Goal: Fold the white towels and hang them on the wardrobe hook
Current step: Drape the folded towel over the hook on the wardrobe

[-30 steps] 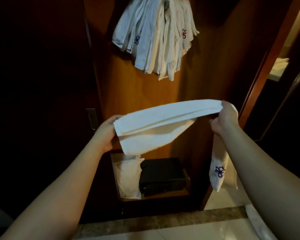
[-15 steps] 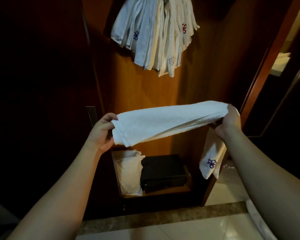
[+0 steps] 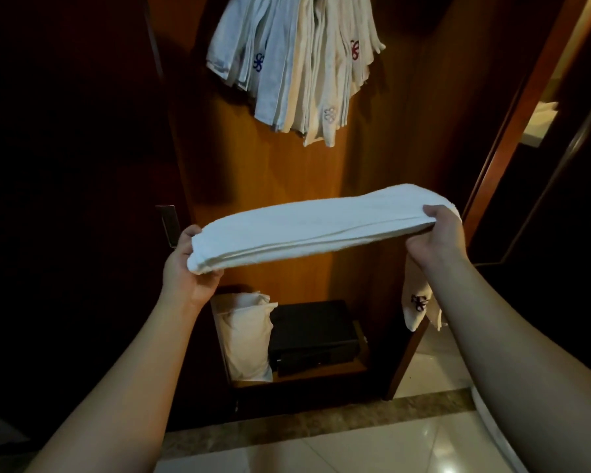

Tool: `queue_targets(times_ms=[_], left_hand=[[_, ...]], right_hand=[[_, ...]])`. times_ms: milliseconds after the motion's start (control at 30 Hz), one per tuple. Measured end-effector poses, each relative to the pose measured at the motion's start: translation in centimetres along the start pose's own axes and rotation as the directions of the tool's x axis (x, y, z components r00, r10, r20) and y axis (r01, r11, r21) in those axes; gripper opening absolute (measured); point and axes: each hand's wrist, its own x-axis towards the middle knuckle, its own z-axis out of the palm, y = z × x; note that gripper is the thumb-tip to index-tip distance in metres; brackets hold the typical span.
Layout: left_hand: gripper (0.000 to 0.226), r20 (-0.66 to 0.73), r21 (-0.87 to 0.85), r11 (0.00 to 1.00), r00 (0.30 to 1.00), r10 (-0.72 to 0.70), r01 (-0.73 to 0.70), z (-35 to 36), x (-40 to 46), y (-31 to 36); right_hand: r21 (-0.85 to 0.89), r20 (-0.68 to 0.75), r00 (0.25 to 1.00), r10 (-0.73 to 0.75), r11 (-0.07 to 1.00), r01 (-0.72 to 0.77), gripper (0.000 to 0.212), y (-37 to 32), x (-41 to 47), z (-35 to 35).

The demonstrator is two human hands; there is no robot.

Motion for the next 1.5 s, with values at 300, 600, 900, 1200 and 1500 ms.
queue_targets(times_ms=[300,600,900,1200,1500], left_hand=[[0.015,-0.026,0.274,0.943,0.981,-0.191,0.191,-2.5,1.4,-2.1],[0.043,-0.308,0.692,0.588,0.908,-0.283,0.418,-3.7,3.5,-9.4],[0.023,-0.145,0.72,0.656,0.973,-0.177,0.227,5.4,2.9,-9.5],[0.078,0.489,0.381,0.906,0.872,-0.027,-0.186,14.9,0.7,-1.1],[0.125,0.515,0.293,0.918,0.853,0.083,-0.266,20.6,8.3,2.0]], right_hand=[[0.206,0.188,0.978,0.091,0.97,-0.13,0.041,-0.1,-2.1,0.6],[0.055,0.369,0.925,0.092,0.991,-0.121,0.048,0.6,-3.9,3.8],[-0.25,0.421,0.907,-0.02,0.958,0.137,0.04,1.5,-5.2,11.7],[-0.455,0.484,0.864,-0.137,0.804,0.382,0.031,1.5,-5.0,20.2],[-0.337,0.576,0.791,-0.207,0.821,0.461,0.022,-1.0,-4.7,25.6]])
